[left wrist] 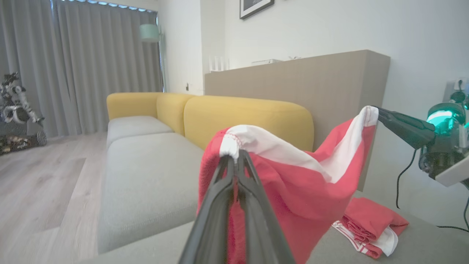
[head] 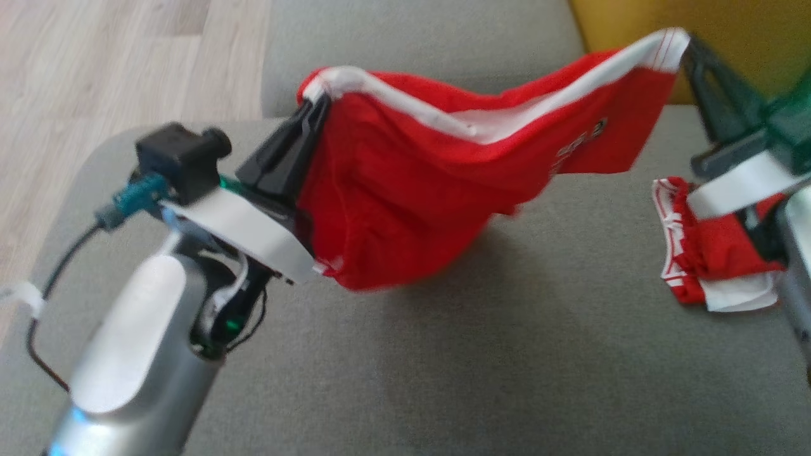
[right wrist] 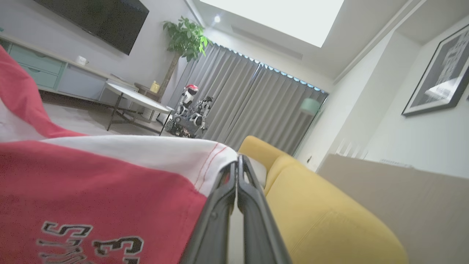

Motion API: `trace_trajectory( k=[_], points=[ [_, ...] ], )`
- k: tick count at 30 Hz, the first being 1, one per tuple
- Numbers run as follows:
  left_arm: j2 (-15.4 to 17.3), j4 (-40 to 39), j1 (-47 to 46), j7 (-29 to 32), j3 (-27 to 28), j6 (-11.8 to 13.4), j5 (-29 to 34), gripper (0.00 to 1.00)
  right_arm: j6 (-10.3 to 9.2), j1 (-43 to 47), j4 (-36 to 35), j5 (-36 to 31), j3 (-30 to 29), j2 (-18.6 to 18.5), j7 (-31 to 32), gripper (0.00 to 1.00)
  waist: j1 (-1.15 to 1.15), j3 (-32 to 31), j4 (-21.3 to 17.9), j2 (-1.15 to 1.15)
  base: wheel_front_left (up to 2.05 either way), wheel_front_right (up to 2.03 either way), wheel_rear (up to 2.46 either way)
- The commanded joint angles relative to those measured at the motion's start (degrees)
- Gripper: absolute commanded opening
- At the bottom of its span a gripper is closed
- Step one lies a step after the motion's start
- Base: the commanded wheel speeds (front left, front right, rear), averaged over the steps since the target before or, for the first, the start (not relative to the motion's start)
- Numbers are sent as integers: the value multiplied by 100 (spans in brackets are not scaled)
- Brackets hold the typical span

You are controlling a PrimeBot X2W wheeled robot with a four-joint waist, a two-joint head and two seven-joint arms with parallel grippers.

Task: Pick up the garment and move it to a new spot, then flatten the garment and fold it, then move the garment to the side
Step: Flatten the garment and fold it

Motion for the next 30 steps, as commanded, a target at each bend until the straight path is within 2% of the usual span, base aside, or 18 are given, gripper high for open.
trace_trajectory(
  k=[1,8,13,18,24,30],
  points=[
    [249,-415,-516,214,364,67,-78,0,11,-324,-413,39,-82,-145,134,0,0,-172,-132,0,0,0,0],
    [496,-1070,-579,794,609,244,-322,0,11,-386,-1162,55,-327,-340,610,0,0,-378,-342,0,0,0,0],
    [594,-1589,-528,1089,825,465,-504,0,11,-265,-1807,77,-669,-537,1062,0,0,-425,-493,0,0,0,0],
    [683,-1756,-479,1261,969,582,-627,0,11,-79,-2259,153,-822,-621,1468,0,0,-314,-596,0,0,0,0],
    [680,-1225,-815,1432,1000,484,-831,0,11,-357,-2174,284,-593,-693,1773,0,0,147,-621,0,0,0,0],
    [684,-45,-2223,1457,1016,137,-777,0,11,-1834,-1354,504,-63,-737,1958,0,0,1340,-531,0,0,0,0]
  ],
)
